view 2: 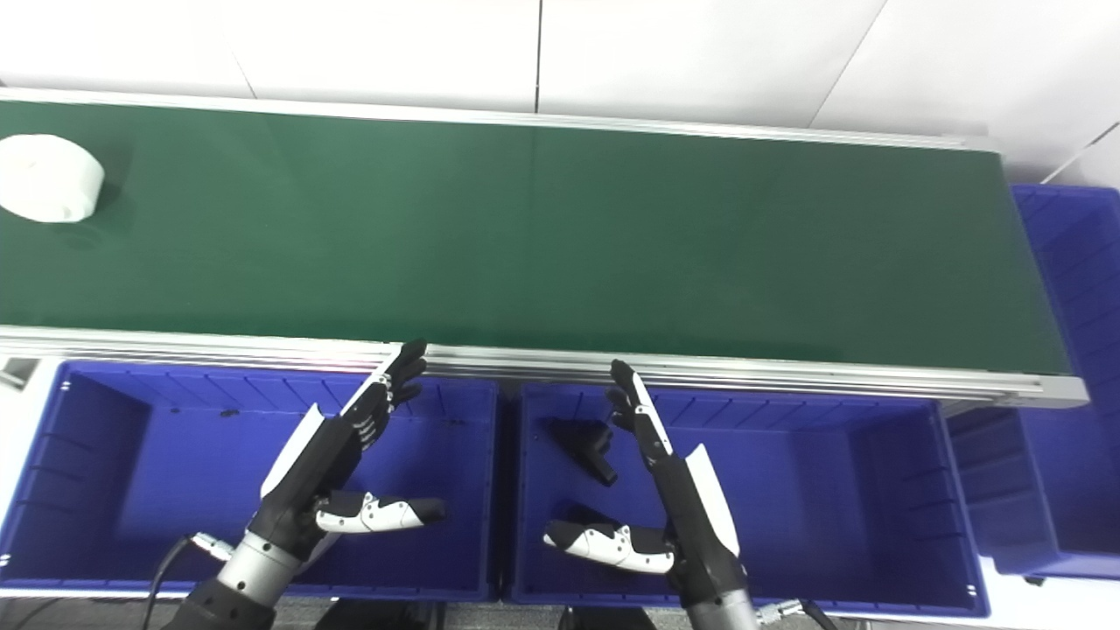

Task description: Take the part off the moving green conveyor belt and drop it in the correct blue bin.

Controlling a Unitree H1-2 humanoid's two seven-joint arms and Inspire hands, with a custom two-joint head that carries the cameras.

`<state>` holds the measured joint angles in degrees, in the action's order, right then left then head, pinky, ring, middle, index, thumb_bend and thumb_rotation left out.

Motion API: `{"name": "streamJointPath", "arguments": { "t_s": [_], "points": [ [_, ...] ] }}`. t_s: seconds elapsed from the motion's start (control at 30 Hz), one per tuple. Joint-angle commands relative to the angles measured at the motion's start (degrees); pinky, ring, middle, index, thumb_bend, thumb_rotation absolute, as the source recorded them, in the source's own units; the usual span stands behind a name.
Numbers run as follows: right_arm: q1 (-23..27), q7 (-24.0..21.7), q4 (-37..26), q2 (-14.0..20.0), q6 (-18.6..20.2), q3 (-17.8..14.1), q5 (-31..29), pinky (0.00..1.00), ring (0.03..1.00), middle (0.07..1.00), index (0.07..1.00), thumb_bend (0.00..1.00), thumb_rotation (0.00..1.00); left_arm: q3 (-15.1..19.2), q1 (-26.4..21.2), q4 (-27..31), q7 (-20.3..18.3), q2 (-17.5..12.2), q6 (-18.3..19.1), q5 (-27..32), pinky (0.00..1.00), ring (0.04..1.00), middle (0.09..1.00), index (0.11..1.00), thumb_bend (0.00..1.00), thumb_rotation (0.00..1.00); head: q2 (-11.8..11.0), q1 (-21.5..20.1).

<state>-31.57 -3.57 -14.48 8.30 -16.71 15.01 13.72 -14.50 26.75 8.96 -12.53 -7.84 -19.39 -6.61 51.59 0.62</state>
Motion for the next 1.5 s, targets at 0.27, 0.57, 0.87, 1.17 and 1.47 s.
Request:
{"name": "streamJointPath", "arguments": {
  "t_s": [0.27, 0.57, 0.87, 1.17, 1.47],
  "points": [
    [-0.7, -0.7, -1.3, 0.0, 0.4, -0.4, -0.3, 0.9, 0.942, 0.979, 1.0, 0.89, 0.49, -0.3, -0.1, 1.0, 0.5, 0.0, -2.1, 0.3, 0.9, 0.95, 0.984, 0.952, 0.88, 0.33, 0.2, -0.1],
    [-0.7, -0.5, -1.1, -0.2, 0.2, -0.5, 0.5, 0.89, 0.939, 0.974, 1.0, 0.89, 0.5, -0.3, 0.0, 0.9, 0.5, -0.1, -2.7, 0.2, 0.9, 0.942, 0.977, 0.947, 0.87, 0.32, 0.2, -0.2],
    [-0.4, -0.6, -0.6, -0.3, -0.2, -0.5, -0.2, 0.9, 0.939, 0.975, 1.0, 0.89, 0.49, -0.4, -0.3, 0.6, 0.4, -0.1, -2.8, 0.3, 0.9, 0.942, 0.977, 0.947, 0.87, 0.31, -0.3, -0.1],
    [0.2, -0.9, 0.3, 0.0, -0.7, -0.5, -0.2, 0.91, 0.948, 0.978, 1.0, 0.88, 0.49, -0.7, -0.7, 0.0, 0.2, -0.1, -2.5, 0.5, 0.92, 0.952, 0.981, 0.944, 0.86, 0.29, -1.0, 1.1],
    [0.3, -1.1, 0.7, -0.1, -0.3, -0.7, -0.9, 0.9, 0.946, 0.975, 1.0, 0.89, 0.48, -1.0, -1.2, -1.6, 0.4, 0.1, -3.8, 0.1, 0.91, 0.951, 0.976, 0.939, 0.87, 0.28, -1.6, 2.0]
  ]
}}
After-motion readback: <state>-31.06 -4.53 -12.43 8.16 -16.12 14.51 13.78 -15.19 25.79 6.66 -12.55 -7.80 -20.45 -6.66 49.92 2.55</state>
